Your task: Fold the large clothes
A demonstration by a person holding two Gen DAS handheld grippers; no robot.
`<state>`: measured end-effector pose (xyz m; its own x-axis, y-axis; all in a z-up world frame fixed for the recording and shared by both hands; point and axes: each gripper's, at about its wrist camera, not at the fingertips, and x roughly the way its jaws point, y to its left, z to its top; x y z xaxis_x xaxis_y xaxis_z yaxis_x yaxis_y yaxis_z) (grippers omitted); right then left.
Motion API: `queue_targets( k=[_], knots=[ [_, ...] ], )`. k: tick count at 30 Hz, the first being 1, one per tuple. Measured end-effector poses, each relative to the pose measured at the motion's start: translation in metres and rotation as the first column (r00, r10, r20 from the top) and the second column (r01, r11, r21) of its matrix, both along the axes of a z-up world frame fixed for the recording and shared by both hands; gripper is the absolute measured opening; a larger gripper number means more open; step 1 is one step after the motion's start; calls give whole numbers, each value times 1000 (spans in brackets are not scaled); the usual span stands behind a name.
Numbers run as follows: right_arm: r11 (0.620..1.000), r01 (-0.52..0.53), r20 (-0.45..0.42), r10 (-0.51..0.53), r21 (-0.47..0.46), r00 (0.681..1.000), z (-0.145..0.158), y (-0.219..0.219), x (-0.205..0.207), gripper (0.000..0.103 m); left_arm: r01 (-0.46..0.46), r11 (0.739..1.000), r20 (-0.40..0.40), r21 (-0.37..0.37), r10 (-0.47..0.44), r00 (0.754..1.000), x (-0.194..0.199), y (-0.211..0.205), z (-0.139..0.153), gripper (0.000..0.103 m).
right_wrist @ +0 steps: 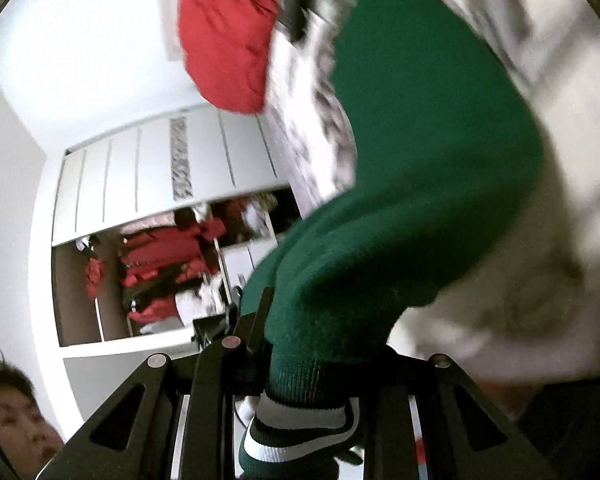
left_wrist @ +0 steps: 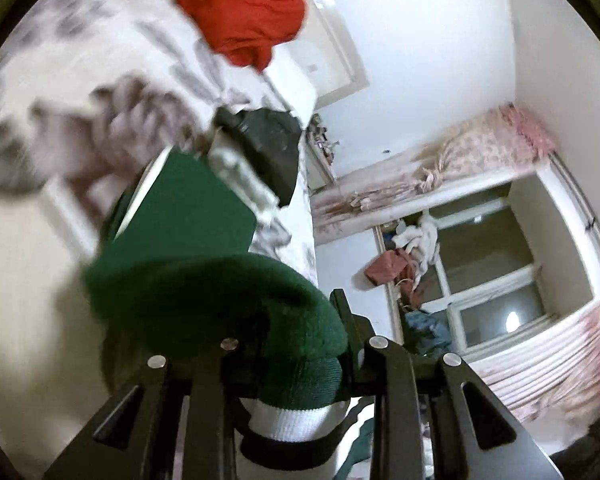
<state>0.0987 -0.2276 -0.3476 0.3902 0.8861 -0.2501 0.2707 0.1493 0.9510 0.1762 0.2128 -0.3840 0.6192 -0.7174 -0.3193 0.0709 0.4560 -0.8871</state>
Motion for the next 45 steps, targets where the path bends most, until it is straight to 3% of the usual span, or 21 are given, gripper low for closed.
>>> queue_targets(
  k=[4,7,10,13,16,21,25,27,28,33,35,37,39,40,41,43,45],
  knots=[
    [997,35,49,-32,-63,998,10,-23,81,23,12,999,-12,53,-11,1000,64,-3,-16,24],
    [995,58,9,-58,-75,998,-4,-17,144,23,17,998,-77,63,-12,997,101,0,-44,24],
    [996,73,-82,-78,-58,994,-50,-31,198,23,16,997,-194,75,-1,981,149,-4,-88,24],
    [995,95,-212,-100,-34,972,-109,-49,242,26,43,995,-349,94,-8,937,194,-9,-136,25],
    [993,111,-303,-96,31,948,-152,-60,264,37,59,992,-421,109,-7,907,208,-9,-152,25],
    [984,73,-281,-24,165,959,-158,-69,286,49,71,992,-426,102,-21,905,198,-5,-132,30],
    [980,72,-277,-18,188,961,-159,-76,286,52,39,999,-425,36,-20,905,205,1,-127,38],
    [972,93,-285,-29,215,958,-162,-83,290,57,19,999,-412,-32,-31,911,212,3,-133,48],
    [966,110,-293,-38,233,955,-165,-85,290,60,2,998,-395,-60,-25,918,216,4,-136,58],
    [955,178,-256,-115,237,960,-165,-113,306,62,-69,997,-350,-16,59,935,226,9,-143,84],
    [972,159,-222,-119,173,968,-155,-124,314,62,-97,995,-332,-1,91,939,227,11,-144,89],
    [997,64,-142,-71,-54,987,-133,-133,324,66,-104,992,-307,70,121,944,225,9,-139,89],
    [956,-46,-77,25,-291,997,-112,-131,330,82,-102,980,-265,172,145,953,223,5,-130,89],
    [917,-101,-65,82,-386,994,-107,-127,331,82,-107,968,-233,228,161,959,220,3,-125,100],
    [869,-172,-58,163,-464,985,-106,-118,333,83,-119,950,-202,288,181,963,218,0,-119,103],
    [829,-267,-78,264,-492,961,-118,-104,336,84,-138,919,-157,368,208,965,213,-3,-113,103],
    [827,-330,-105,318,-456,942,-142,-92,342,89,-154,892,-141,426,233,962,207,-4,-109,103]
  ],
)
